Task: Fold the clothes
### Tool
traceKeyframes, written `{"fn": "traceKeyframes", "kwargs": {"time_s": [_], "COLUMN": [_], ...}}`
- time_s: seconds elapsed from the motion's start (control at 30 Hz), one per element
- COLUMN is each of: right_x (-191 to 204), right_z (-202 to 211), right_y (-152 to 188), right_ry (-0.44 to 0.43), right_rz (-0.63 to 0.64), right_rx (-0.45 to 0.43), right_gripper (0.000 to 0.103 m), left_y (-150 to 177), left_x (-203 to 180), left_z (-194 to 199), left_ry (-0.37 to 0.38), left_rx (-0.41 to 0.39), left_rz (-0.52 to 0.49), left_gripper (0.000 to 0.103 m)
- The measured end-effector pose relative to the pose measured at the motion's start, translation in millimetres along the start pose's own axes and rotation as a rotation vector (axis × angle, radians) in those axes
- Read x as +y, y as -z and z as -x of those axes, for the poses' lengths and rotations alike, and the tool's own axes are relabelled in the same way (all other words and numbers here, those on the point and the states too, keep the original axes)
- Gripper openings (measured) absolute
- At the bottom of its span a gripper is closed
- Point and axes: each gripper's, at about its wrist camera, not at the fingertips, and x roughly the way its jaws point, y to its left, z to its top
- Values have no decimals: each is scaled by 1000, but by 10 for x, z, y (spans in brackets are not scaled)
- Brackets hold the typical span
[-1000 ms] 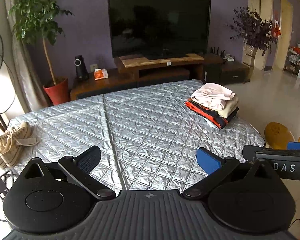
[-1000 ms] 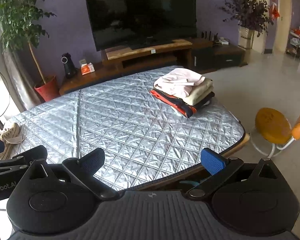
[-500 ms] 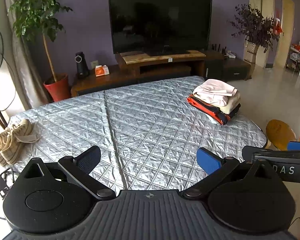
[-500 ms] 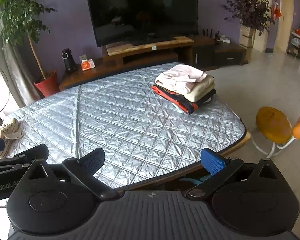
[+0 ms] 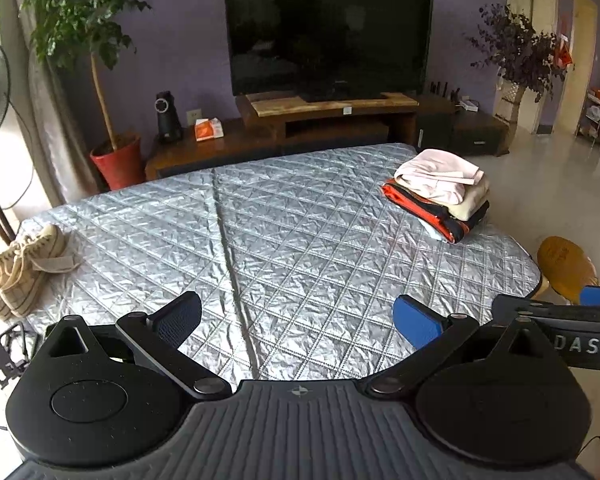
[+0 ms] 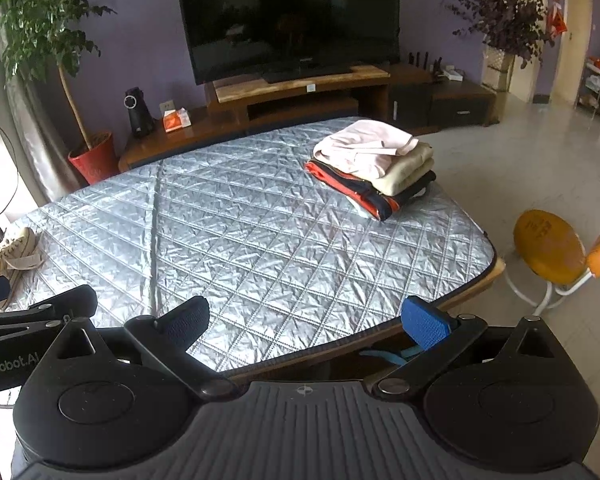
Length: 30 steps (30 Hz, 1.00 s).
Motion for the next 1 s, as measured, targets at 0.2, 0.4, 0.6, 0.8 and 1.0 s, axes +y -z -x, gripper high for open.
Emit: {"fn": "traceKeyframes", "kwargs": {"time_s": [0.2,0.4,0.6,0.8,1.0], "right_x": [84,388,814,1178,1492], "right_z": [-313,-762,-1515,-2271,-2937], "right_y": [75,107,-34,-69,-87], "right_ry": [-18,-24,-57,-81,-115], "right_rz": [4,78,153,220,269], "right_rx": [69,111,75,50,21], "right_gripper": [103,103,103,103,103], "left_y": [128,242,274,239,198], "left_x": [270,695,1059,1315,1490], "left_z": [-439,-1030,-1400,-1867,-2003], "left_ry": [-33,-72,-89,-125,-146], "left_rx": [72,196,248,296,331], "left_rz": [46,133,187,204,211], "left_gripper": [103,103,103,103,103]}}
